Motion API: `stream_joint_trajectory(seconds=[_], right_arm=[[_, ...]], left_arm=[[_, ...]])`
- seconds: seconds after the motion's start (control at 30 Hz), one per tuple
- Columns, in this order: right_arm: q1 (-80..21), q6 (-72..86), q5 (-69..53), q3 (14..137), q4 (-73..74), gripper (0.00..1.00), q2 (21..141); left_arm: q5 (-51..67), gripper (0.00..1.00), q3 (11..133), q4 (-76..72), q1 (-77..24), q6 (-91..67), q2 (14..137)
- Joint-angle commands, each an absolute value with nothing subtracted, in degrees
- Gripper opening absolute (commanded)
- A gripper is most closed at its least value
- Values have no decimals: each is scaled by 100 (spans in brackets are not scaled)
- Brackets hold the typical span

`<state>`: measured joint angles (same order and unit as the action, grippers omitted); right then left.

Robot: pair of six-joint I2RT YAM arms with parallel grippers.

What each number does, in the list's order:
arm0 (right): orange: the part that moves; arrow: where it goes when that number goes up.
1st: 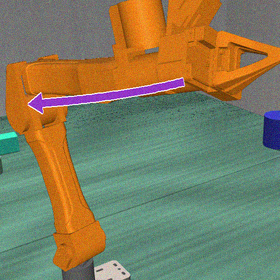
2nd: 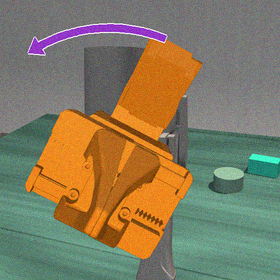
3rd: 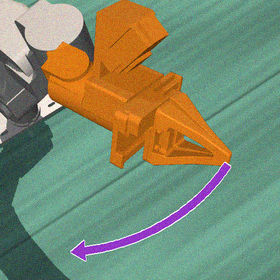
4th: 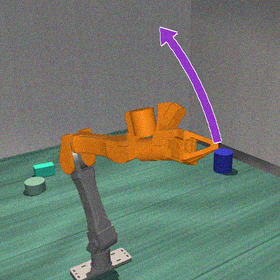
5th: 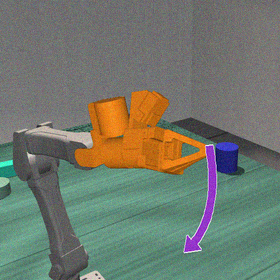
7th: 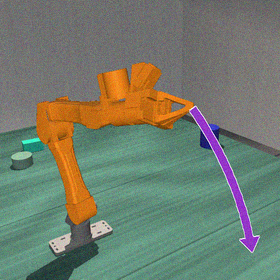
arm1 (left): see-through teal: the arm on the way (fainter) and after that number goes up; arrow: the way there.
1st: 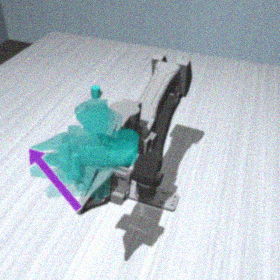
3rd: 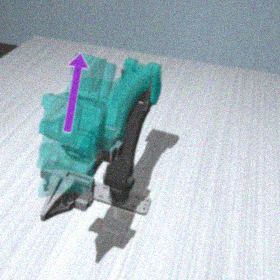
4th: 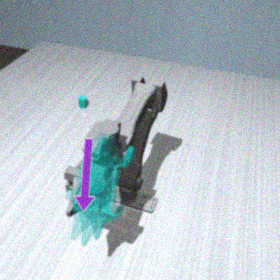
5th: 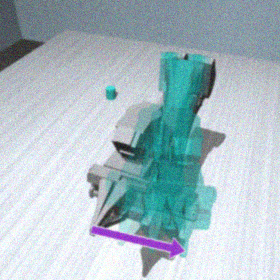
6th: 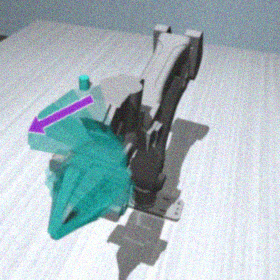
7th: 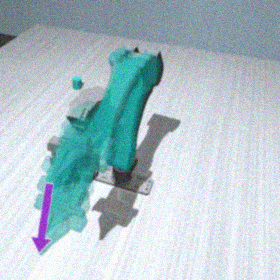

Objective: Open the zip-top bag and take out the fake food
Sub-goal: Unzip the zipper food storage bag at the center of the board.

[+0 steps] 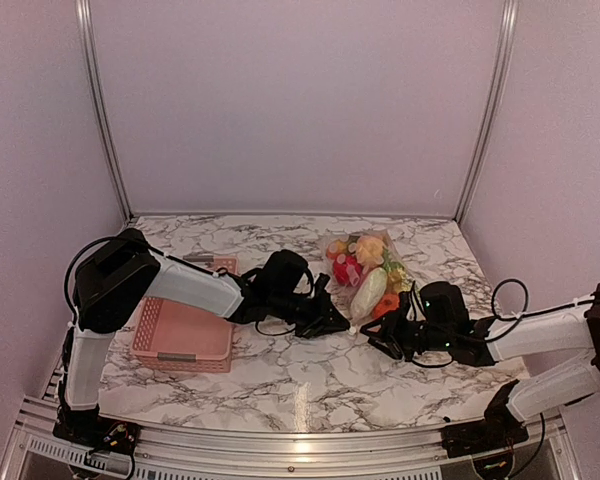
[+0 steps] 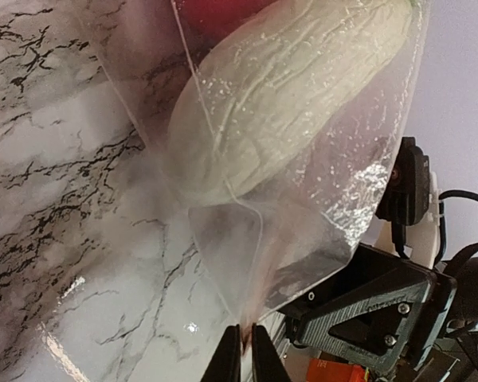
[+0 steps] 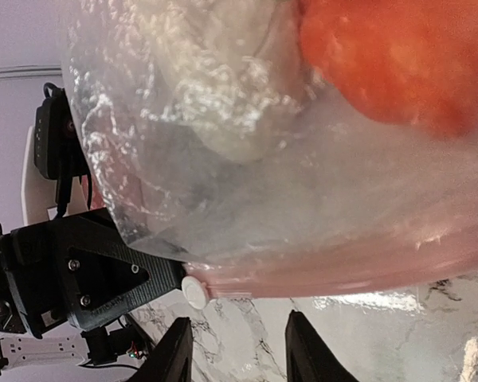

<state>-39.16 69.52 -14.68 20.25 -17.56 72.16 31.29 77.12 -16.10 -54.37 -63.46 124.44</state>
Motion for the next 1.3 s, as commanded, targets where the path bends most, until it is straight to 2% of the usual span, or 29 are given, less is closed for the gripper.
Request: stream_joint_trajectory(seconds=[0.0, 0.07, 0.8, 1.27], right_arm=[[-3977, 7071, -1424, 2041, -2115, 37, 7367], [-3981, 7118, -1432, 2041, -2204, 36, 7425], [-3979, 7601, -1362, 1798, -2828, 33, 7321], [-3981, 7660, -1254, 1871, -2797, 16, 7323]], left_arm=[[3289, 3, 7959, -1784, -5435, -6332, 12531], [3339, 0, 7975, -1870, -5450, -6408, 12557], [3502, 0, 8037, -2495, -5590, -7116, 12802], [3467, 0, 7902, -2513, -5602, -7128, 12780]])
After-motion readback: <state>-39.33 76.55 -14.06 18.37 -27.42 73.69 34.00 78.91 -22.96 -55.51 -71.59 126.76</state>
